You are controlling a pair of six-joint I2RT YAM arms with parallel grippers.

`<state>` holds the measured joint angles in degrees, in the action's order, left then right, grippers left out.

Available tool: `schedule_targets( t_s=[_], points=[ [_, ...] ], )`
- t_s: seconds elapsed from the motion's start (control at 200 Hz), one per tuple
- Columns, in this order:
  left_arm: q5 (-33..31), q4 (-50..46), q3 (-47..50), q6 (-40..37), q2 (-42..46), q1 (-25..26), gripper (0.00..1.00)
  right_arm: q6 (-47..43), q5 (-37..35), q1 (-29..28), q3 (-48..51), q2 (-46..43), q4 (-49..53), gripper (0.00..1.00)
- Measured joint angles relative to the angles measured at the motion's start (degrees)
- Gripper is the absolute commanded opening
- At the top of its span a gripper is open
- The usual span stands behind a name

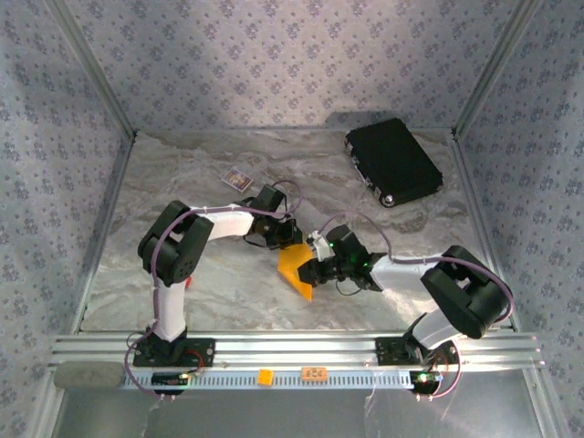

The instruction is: Fold a paper plane with a square sheet of paper (pick it up from the middle)

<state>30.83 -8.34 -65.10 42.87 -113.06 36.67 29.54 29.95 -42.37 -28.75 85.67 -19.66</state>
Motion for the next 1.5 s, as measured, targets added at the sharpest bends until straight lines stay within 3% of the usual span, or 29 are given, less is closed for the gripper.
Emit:
schedule_targets(
  t_s=[0.48, 1.499],
  points=[
    [0.0, 0.0, 0.0, 0.0, 0.0, 0.0, 0.11, -0.7, -8.6, 1.1, -1.1, 0.0, 6.4, 0.00],
    [0.0, 0.0, 0.0, 0.0, 0.0, 0.0, 0.11, -1.5, -9.7, 1.3, -2.6, 1.5, 9.2, 0.00]
  ],
)
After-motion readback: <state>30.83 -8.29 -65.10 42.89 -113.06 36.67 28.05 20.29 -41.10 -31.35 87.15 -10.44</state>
